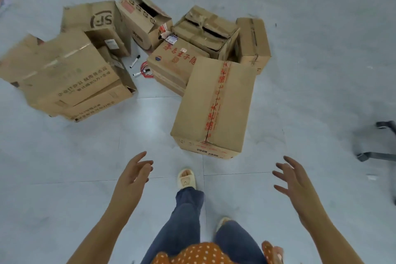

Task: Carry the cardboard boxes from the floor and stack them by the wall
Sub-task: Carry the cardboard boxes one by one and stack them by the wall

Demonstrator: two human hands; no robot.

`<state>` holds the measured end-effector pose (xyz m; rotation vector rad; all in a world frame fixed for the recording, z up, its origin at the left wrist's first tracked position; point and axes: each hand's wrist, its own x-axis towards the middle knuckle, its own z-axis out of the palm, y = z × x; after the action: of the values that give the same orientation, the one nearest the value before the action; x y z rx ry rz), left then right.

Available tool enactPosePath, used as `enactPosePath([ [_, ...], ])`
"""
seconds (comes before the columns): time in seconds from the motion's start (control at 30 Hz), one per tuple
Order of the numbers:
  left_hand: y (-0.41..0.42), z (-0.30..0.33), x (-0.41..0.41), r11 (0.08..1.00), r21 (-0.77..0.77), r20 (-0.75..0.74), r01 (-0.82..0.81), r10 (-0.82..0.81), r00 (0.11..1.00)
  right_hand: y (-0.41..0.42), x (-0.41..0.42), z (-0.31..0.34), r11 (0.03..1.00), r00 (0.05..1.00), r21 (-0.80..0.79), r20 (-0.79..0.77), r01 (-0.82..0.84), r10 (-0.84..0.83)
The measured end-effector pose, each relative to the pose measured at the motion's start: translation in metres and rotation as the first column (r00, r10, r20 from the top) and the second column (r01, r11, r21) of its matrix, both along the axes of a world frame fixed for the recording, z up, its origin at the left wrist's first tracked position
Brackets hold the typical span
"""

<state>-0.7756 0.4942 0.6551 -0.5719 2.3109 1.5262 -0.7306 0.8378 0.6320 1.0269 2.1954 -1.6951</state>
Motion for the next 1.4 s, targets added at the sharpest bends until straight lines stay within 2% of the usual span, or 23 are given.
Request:
enactPosePath([
  [0.17, -0.009, -0.067, -0.115, 0.988, -0.065, 0.182, 0.139, -0.125, 0.975, -0.002, -0.076, -0.055, 0.998, 0.982, -0.017, 0.184, 0.054, -0.050],
  [0.27, -0.003, -0.123, -0.163, 0.983, -0.088, 0.295, 0.162, -0.129, 0.947, 0.000, -0.111, -0.105, 0.996, 0.949, -0.016, 0.307, 0.085, -0.076],
  [0.43, 0.017, -0.249, -0.221, 0.974, -0.194, 0.403, 0.118, -0.030, 0.915, 0.004, -0.158, -0.220, 0.996, 0.895, 0.034, 0.437, 0.079, -0.086],
  [0.5, 0.024, -0.297, -0.235, 0.969, -0.229, 0.455, 0.095, 0.021, 0.890, 0.004, -0.170, -0.264, 0.996, 0.872, -0.001, 0.483, 0.093, -0.081],
  [0.6, 0.029, -0.351, -0.236, 0.987, -0.157, 0.503, -0.019, 0.096, 0.859, 0.000, -0.173, -0.315, 0.990, 0.852, -0.080, 0.521, 0.112, -0.054],
  [0.7, 0.034, -0.374, -0.227, 0.987, -0.114, 0.462, -0.111, 0.151, 0.874, -0.004, -0.170, -0.338, 0.979, 0.854, -0.087, 0.507, 0.182, -0.114],
  [0.87, 0.045, -0.351, -0.205, 0.982, -0.109, 0.431, -0.154, 0.186, 0.883, -0.002, -0.165, -0.317, 0.961, 0.843, -0.044, 0.492, 0.272, -0.216],
  [1.03, 0.056, -0.275, -0.197, 0.974, -0.120, 0.346, -0.191, 0.221, 0.912, 0.008, -0.172, -0.241, 0.970, 0.883, 0.099, 0.402, 0.222, -0.243],
  [1.17, 0.061, -0.217, -0.227, 0.969, -0.116, 0.301, -0.216, 0.242, 0.923, 0.017, -0.197, -0.185, 0.965, 0.918, 0.195, 0.320, 0.177, -0.233],
  [1.23, 0.064, -0.200, -0.250, 0.970, -0.132, 0.335, -0.205, 0.238, 0.912, 0.023, -0.213, -0.170, 0.959, 0.923, 0.197, 0.288, 0.203, -0.254],
  [1.3, 0.065, -0.189, -0.274, 0.975, -0.138, 0.433, -0.173, 0.217, 0.875, 0.030, -0.231, -0.163, 0.957, 0.905, 0.121, 0.313, 0.264, -0.289],
  [1.4, 0.060, -0.181, -0.298, 0.980, -0.026, 0.655, -0.198, 0.166, 0.737, 0.038, -0.253, -0.160, 0.898, 0.800, -0.114, 0.511, 0.426, -0.315],
])
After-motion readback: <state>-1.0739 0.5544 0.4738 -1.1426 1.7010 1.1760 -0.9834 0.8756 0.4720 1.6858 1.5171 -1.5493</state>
